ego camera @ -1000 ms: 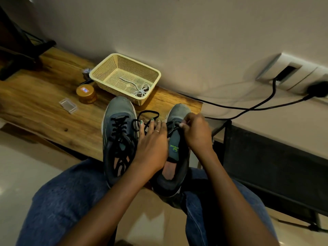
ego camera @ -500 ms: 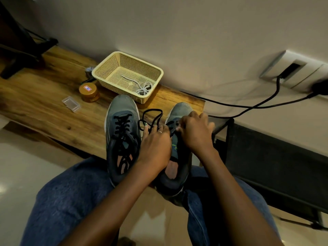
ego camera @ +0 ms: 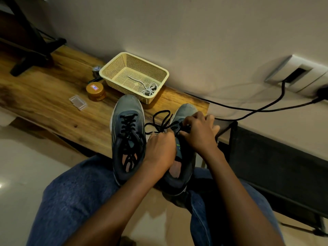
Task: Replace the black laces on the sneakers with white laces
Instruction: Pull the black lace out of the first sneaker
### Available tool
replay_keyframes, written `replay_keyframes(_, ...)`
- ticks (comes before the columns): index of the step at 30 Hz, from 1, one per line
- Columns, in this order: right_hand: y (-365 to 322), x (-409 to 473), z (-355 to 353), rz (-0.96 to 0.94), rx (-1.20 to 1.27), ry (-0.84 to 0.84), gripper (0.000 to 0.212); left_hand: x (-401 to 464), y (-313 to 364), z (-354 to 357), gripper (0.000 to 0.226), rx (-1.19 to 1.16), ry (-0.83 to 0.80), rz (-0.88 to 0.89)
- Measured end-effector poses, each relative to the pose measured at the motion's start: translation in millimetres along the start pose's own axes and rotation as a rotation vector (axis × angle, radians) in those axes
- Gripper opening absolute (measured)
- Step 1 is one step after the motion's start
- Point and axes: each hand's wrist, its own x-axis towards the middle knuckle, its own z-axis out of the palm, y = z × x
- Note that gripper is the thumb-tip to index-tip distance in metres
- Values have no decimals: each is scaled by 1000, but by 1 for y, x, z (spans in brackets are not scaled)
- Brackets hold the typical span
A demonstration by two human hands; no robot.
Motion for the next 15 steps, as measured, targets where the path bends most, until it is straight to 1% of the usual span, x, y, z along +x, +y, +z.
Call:
replay_keyframes(3,-1,-1,-1,-7,-7,30,29,1,0,-1,29,1,-8,0)
replay_keyframes(6,-3,-2,-2,-5,50,46,16,1,1,-3,29,-1,-13,6)
replay_keyframes(9,-3,-1,0,3,93,33,11,1,1,-6,28,6,-23,0)
replay_keyframes(11,-2,-1,1,30,179,104,9,0,1,-8,26,-1,-38,-19)
replay_keyframes(14,-3,0,-1,155,346,295,9,0,3,-10,25,-11,-54,-40)
replay_keyframes(15,-4,1,-1,178,363,302,9,0,2,-10,25,-13,-59,-41)
